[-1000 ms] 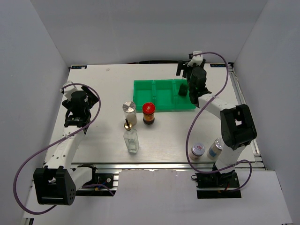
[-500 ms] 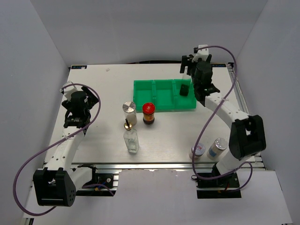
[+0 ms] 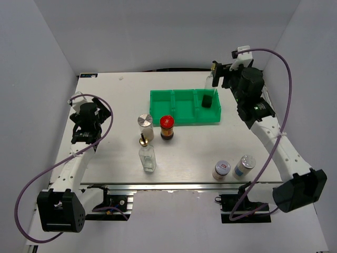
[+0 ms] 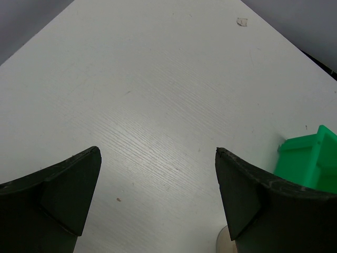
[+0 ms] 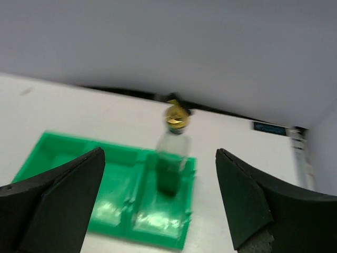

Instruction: Organize the condiment bottles

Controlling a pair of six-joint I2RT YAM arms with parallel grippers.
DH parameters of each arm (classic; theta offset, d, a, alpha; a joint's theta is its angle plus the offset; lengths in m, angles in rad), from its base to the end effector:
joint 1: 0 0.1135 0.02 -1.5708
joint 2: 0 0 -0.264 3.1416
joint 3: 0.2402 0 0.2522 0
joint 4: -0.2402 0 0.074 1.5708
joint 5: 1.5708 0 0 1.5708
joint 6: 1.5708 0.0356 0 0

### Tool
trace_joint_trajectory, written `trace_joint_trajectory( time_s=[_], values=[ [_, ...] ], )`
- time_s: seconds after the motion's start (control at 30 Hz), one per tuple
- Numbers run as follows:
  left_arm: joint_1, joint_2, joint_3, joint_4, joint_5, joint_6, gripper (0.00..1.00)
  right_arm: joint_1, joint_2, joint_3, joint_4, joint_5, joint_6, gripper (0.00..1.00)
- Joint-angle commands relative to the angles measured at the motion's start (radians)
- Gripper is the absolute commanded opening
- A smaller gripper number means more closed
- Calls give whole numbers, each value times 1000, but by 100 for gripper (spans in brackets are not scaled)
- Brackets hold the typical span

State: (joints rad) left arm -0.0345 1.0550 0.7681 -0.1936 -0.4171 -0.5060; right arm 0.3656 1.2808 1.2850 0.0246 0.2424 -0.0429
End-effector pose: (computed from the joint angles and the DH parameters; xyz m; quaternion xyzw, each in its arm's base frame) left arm 0.2366 0.0063 0.2821 -0.2998 0.7883 0.0352 0.5362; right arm 0.2811 0.0985 0.4306 -0.0554 0.6949 0.0312 0.7162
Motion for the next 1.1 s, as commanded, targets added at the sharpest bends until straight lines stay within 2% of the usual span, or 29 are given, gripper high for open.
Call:
trace_joint_trajectory(
  time_s=[0.0, 0.07, 0.1, 0.17, 0.23, 0.27, 0.33, 0.43, 0.73, 1.0, 1.07],
  values=[
    [2, -13, 60, -9, 37, -9, 98, 9, -66, 28, -159, -393, -2, 89],
    [1, -13, 97, -23, 63, -17, 98, 33, -87, -28, -218, -600, -11, 89],
    [1, -13, 106, -20, 73, -25, 98, 50, -101, -59, -212, -793, -21, 89],
    [2, -23, 125, -20, 115, -23, 98, 111, -112, -120, -166, -899, -81, 89],
    [2, -32, 126, -20, 124, -29, 98, 246, -120, -174, -153, -853, -124, 89],
    [1, -41, 123, -23, 123, -35, 98, 331, -117, -182, -170, -777, -177, 89],
    [1, -49, 117, -17, 126, -43, 98, 398, -103, -188, -155, -727, -196, 89],
    [2, -49, 103, -1, 155, -52, 98, 482, -60, -193, -106, -745, -184, 89],
    [1, -38, 85, 22, 201, -49, 98, 605, 48, -242, 196, -764, -104, 89],
    [1, -41, 71, 26, 205, -52, 98, 674, 228, -139, 273, -769, -72, 89],
    [1, -47, 65, 34, 216, -49, 98, 679, 264, -109, 301, -759, -39, 84]
  ],
)
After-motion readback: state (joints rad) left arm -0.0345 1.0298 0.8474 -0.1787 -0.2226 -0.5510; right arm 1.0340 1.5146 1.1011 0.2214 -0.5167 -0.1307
